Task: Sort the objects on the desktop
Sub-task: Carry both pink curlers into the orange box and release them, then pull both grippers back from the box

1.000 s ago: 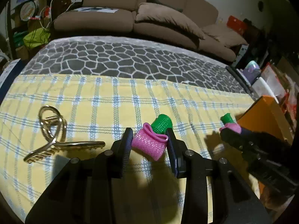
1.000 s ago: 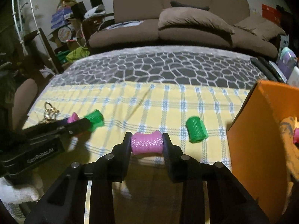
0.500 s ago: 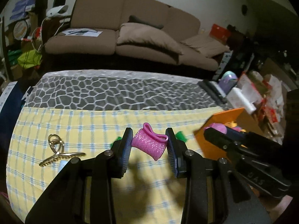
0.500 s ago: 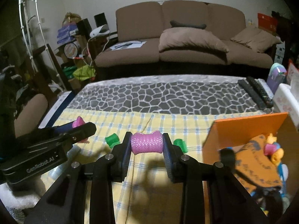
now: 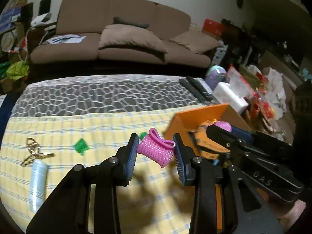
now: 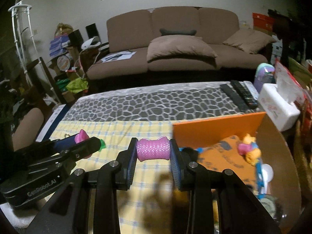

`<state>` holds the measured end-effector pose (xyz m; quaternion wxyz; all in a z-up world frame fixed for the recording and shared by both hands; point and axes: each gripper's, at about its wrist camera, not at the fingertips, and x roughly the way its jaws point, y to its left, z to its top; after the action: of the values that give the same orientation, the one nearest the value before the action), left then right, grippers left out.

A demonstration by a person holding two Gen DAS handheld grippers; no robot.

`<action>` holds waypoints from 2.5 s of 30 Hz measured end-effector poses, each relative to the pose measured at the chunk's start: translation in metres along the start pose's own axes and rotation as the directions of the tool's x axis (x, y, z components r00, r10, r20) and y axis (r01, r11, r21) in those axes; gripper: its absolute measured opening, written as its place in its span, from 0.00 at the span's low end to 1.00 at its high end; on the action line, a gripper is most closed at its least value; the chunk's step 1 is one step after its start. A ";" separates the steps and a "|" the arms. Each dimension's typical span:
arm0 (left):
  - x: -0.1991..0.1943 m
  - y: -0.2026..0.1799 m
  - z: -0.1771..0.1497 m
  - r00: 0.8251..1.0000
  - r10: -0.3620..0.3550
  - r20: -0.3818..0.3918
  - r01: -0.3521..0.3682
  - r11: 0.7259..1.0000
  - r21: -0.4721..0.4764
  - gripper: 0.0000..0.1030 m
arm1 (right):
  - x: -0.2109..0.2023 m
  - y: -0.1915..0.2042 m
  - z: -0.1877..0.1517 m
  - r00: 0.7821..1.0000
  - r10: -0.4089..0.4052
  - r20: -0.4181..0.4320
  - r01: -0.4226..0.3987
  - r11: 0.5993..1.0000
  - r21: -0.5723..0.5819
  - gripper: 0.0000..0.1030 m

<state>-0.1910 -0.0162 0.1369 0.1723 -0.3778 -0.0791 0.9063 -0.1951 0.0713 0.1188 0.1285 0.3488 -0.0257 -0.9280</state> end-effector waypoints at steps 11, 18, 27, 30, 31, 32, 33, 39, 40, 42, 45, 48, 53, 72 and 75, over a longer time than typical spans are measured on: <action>0.037 -0.071 -0.020 0.997 -0.033 -0.071 0.039 0.996 0.074 0.32 | -0.021 -0.074 -0.013 0.997 -0.076 -0.027 0.077 0.994 0.073 0.31; 0.069 -0.110 -0.026 0.993 -0.022 -0.114 0.037 0.991 0.125 0.32 | -0.021 -0.116 -0.024 0.992 -0.109 -0.063 0.116 0.985 0.128 0.31; 0.093 -0.128 -0.033 0.991 0.019 -0.130 0.002 0.988 0.155 0.37 | -0.011 -0.146 -0.034 0.987 -0.126 -0.098 0.142 0.973 0.183 0.34; 0.090 -0.126 -0.033 0.993 0.010 -0.115 0.006 0.990 0.142 0.61 | -0.013 -0.152 -0.034 0.987 -0.133 -0.086 0.148 0.965 0.214 0.52; 0.087 -0.125 -0.032 0.994 0.009 -0.106 0.006 0.990 0.138 0.66 | -0.016 -0.154 -0.034 0.988 -0.134 -0.076 0.147 0.963 0.224 0.58; 0.085 -0.124 -0.031 0.995 0.008 -0.102 0.006 0.991 0.134 0.67 | -0.018 -0.155 -0.033 0.988 -0.136 -0.068 0.148 0.962 0.230 0.58; 0.083 -0.123 -0.029 0.995 0.009 -0.099 0.004 0.992 0.130 0.71 | -0.019 -0.156 -0.032 0.989 -0.138 -0.062 0.148 0.960 0.236 0.59; 0.061 -0.103 -0.020 0.998 0.022 -0.065 -0.016 0.996 0.086 0.90 | -0.031 -0.155 -0.026 0.990 -0.138 -0.033 0.142 0.959 0.245 0.69; 0.055 -0.099 -0.020 0.998 0.028 -0.057 -0.023 0.996 0.081 0.95 | -0.033 -0.154 -0.025 0.990 -0.138 -0.027 0.141 0.960 0.243 0.72; 0.044 -0.091 -0.022 0.998 0.040 -0.050 -0.036 0.997 0.071 1.00 | -0.035 -0.150 -0.023 0.990 -0.140 -0.024 0.141 0.962 0.235 0.78; 0.029 -0.079 -0.026 0.997 0.054 -0.048 -0.052 0.997 0.053 1.00 | -0.038 -0.143 -0.021 0.990 -0.137 -0.025 0.139 0.966 0.217 0.82; 0.009 -0.068 -0.032 0.997 0.065 -0.049 -0.064 0.997 0.038 1.00 | -0.043 -0.132 -0.020 0.989 -0.145 -0.028 0.147 0.971 0.188 0.92; -0.026 -0.054 -0.047 0.994 0.103 -0.043 -0.101 0.994 0.029 1.00 | -0.065 -0.114 -0.027 0.990 -0.143 -0.003 0.141 0.978 0.152 0.99; -0.104 -0.033 -0.153 0.973 0.217 -0.075 -0.220 0.975 -0.043 1.00 | -0.122 -0.045 -0.113 0.994 -0.112 -0.010 0.112 0.993 0.029 0.99; -0.107 -0.034 -0.163 0.969 0.235 -0.076 -0.239 0.970 -0.046 1.00 | -0.126 -0.043 -0.130 0.992 -0.123 -0.026 0.123 0.992 -0.004 0.99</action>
<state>0.0035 -0.0220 0.1025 0.0550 -0.4205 -0.0520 0.9041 -0.0283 0.1503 0.0953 0.0719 0.3615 -0.0012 -0.9296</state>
